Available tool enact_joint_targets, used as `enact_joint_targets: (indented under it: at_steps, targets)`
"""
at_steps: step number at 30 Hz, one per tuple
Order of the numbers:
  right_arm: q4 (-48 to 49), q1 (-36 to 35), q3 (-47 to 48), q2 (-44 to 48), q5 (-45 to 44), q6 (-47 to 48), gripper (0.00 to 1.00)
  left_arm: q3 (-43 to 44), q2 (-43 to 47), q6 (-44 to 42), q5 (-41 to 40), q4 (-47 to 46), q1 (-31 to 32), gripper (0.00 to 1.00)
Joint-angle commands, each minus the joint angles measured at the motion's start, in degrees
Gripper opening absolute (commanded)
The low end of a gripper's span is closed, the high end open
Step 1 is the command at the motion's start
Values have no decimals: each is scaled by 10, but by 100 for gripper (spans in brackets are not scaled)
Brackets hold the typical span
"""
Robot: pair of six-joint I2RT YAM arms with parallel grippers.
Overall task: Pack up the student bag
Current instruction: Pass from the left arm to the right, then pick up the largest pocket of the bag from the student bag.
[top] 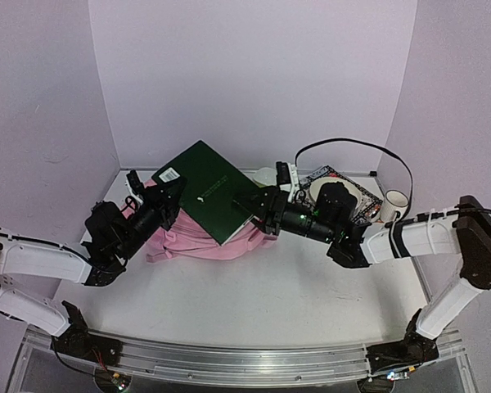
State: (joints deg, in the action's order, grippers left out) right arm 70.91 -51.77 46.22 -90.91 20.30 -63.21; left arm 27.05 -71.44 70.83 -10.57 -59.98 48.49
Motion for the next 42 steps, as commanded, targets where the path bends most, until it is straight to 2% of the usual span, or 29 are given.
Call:
enact_joint_targets:
  at_steps: [1, 6, 7, 8, 14, 17, 20, 23, 26, 30, 35, 42]
  targets:
    - [92, -3, 30, -14, 33, 3, 52, 18, -4, 15, -12, -82, 4, 0]
    - [98, 0, 21, -10, 31, 7, 10, -9, -6, 10, -35, -81, 4, 1]
    - [98, 3, 18, -7, 30, 9, 2, -19, -6, 9, -43, -81, 3, 5]
    - [98, 7, 15, -4, 28, 9, 1, -29, -4, 4, -50, -80, 3, 11]
    - [97, 39, -18, 24, 18, 9, 0, -60, 17, -86, -58, -53, 2, 44]
    - [94, 63, -41, 49, 12, 7, 0, -32, 39, -137, -53, 68, 2, 57]
    - [78, 90, -67, 76, 6, 2, 0, 16, 49, -214, -47, 192, 2, 64]
    - [48, 119, -94, 112, -10, 1, 0, 63, 42, -275, -38, 287, 3, 70]
    - [1, 151, -120, 149, -19, 8, 0, 103, 22, -301, -26, 358, 3, 73]
    - [-94, 182, -139, 196, -32, 28, 0, 179, -36, -354, -9, 453, 11, 76]
    - [-193, 215, -155, 251, -56, 37, 0, 336, -157, -436, -50, 632, 47, 80]
    - [-243, 242, -178, 289, -61, 24, 0, 500, -294, -531, -136, 767, 101, 83]
